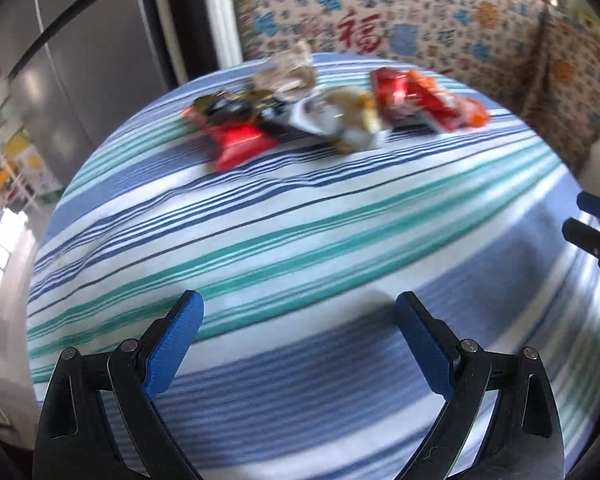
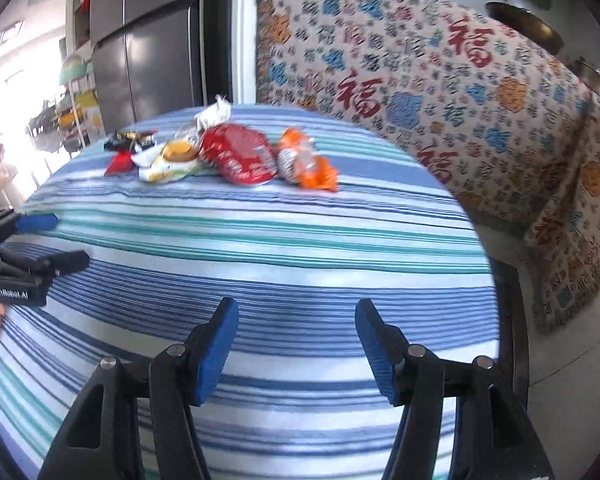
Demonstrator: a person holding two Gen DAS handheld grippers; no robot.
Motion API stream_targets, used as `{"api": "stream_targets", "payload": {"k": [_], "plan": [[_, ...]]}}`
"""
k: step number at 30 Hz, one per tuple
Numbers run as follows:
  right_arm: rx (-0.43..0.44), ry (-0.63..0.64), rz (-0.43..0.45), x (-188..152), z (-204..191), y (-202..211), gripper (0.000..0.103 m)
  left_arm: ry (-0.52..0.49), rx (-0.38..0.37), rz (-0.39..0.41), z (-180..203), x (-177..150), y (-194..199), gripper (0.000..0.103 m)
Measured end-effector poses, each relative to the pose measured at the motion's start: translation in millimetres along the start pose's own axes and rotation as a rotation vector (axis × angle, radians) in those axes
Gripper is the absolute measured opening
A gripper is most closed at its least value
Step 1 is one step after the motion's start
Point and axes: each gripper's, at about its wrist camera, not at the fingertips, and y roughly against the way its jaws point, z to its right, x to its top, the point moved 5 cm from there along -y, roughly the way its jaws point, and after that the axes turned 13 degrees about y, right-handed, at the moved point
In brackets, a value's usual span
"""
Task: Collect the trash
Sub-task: 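Return both tools to the table toward the remaining wrappers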
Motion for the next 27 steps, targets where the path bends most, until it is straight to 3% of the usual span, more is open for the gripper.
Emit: {"api": "stream_targets", "payload": {"k": [5,7,10,15,21,24,25,26,27], "plan": [[0.01,-0.034,-0.072,10,-4,-37,0.062,0.065,0.003,-0.017,-19,13,-12,0.103],[0.02,-0.074,-0.068,16,1,-44,0.072,0.075,0.01,-0.013,-21,17,-17,0.103],[0.025,-0.098,-0.086,19,3,-54,0.078,0.085,0.013,-0.015,-24,26,-24,0.103],[0.03,-0.099,-0.086,18,4,-54,0.078,0.105,0.016,-0.013,-28,47,-39,0.102],[0.027,-0.097,-0.087,17,6,-53,0.078,0.152,-0.019,0.048,-23,87,-56,0.098],[0.029,-0.099,-0.086,17,5,-53,0.078,0.133,0.014,0.052,-22,101,-68,0.072],[0.028,-0.098,-0.086,18,5,-53,0.078,0.128,0.022,0.049,-23,102,-71,0.05],[0.029,-0.099,-0.086,17,5,-53,0.079,0.121,0.028,0.054,-23,102,-70,0.042],[0.03,-0.099,-0.086,18,5,-52,0.079,0.114,0.04,0.065,-24,102,-68,0.042]]}}
